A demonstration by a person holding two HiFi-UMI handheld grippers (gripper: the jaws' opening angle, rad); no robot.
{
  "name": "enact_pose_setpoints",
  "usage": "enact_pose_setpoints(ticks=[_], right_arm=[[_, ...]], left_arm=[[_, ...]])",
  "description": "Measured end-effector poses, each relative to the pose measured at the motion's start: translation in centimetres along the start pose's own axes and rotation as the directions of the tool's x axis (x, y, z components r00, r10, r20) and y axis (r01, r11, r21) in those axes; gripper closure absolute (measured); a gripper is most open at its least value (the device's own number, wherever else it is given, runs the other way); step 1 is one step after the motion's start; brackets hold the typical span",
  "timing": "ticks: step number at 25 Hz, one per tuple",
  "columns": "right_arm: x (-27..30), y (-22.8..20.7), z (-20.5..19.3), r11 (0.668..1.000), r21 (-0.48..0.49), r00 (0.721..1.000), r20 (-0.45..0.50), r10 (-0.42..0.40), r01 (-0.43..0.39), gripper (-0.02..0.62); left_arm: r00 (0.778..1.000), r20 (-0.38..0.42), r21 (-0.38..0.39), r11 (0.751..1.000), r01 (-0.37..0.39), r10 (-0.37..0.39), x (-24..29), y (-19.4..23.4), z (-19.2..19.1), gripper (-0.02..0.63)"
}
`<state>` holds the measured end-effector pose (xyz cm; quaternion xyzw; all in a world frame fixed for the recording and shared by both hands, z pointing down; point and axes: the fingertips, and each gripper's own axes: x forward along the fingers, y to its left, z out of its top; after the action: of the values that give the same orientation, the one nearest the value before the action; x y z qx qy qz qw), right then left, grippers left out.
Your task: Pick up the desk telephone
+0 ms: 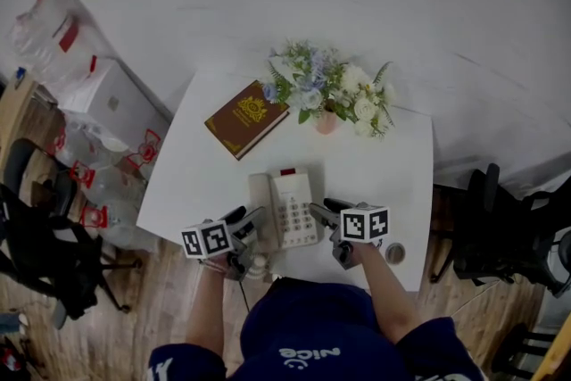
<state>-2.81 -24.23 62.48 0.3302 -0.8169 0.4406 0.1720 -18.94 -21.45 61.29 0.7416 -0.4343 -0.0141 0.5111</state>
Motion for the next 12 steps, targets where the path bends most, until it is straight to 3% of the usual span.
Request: enact_pose_setpoints(ticks=[5, 12], right_arm=[[1.6, -1.3, -0.2, 0.998, 0.065, 0.999, -0.05, 0.014, -0.01, 0.364], [2.5, -0.6, -0.7, 0.981, 0.153, 0.986, -0.094, 0.138, -0.123, 0.36]], left_arm=[[0.993, -0.114, -0.001, 1.0, 0.003, -0.003, 1.3, 1.0, -1.3, 0.242], [0.982, -0.152, -0.096, 0.991, 0.096, -0.11, 2.3, 1.2, -1.9, 0.238]])
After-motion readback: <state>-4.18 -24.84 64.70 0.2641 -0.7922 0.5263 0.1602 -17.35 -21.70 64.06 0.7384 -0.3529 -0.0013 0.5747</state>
